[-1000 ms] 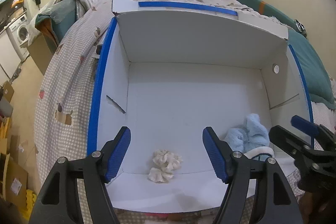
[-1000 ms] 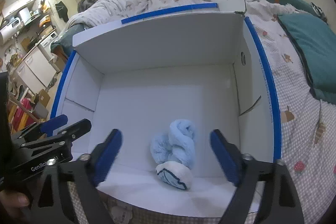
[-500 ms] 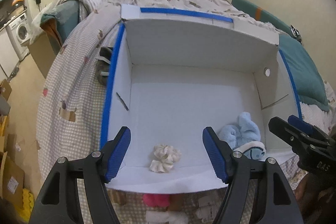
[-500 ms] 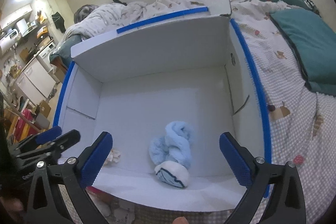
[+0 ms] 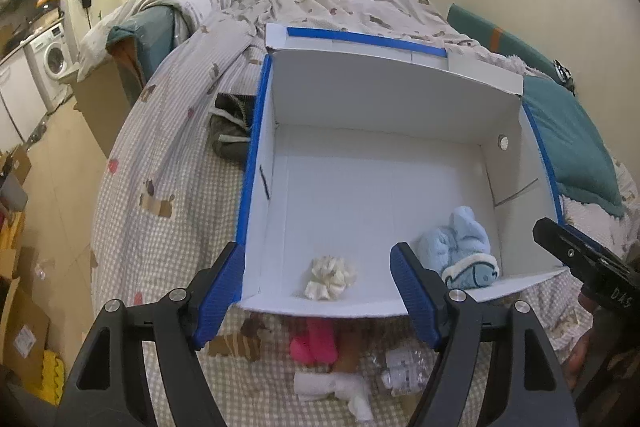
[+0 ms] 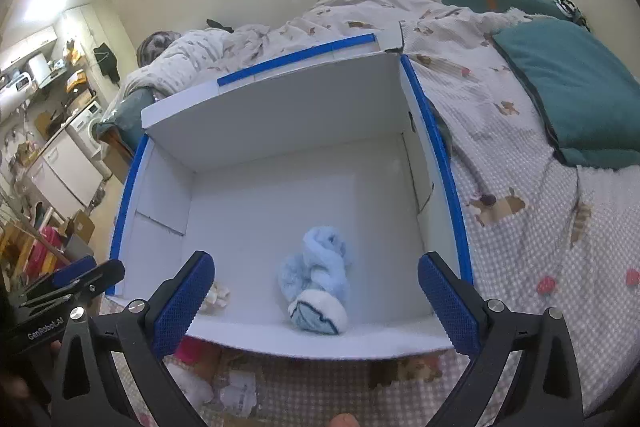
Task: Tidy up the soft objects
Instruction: 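Withdraw both open grippers from the box back toward the remaining items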
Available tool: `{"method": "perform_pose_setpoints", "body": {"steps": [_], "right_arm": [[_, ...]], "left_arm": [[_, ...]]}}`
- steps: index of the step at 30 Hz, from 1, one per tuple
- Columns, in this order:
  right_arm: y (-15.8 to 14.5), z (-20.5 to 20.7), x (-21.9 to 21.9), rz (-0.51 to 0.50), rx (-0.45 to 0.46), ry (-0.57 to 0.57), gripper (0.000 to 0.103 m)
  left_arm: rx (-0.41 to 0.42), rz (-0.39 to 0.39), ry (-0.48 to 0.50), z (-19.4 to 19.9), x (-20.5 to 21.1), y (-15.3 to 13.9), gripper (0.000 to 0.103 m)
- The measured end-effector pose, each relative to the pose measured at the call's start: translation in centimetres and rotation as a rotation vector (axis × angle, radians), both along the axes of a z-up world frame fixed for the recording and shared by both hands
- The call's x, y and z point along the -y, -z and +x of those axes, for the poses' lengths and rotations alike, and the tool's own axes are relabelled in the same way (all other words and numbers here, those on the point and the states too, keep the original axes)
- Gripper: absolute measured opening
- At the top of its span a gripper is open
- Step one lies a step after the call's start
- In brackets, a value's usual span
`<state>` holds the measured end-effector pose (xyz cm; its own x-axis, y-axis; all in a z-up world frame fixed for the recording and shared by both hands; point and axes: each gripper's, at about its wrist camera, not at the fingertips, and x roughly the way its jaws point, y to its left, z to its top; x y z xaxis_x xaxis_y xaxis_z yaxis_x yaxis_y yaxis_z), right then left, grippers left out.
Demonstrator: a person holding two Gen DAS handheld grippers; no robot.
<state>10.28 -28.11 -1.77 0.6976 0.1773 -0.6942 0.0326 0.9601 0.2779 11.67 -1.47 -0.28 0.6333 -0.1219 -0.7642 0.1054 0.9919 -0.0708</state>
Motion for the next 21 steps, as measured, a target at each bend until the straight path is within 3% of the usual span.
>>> {"method": "perform_pose_setpoints", "body": {"steps": [7,12,21], "right_arm": [[-0.1,-1.9,-0.7,0.007,0.007,-0.022,0.103],[0.3,-3.5,-1.0,0.015,-0.015,-0.024,0.103],[0.6,-6.1,-2.8,-0.016,-0.024,-0.074,0.103]], "left_arm": [[-0.025,0.022,-0.028,-2.0,-0.9,0.3,0.073],[-0.050,-0.026,-0.030,-3.7,-1.6,0.5,0.073],[-0.065,-0.005,-0.033,-5.9,-1.8,0.9,0.073]]}}
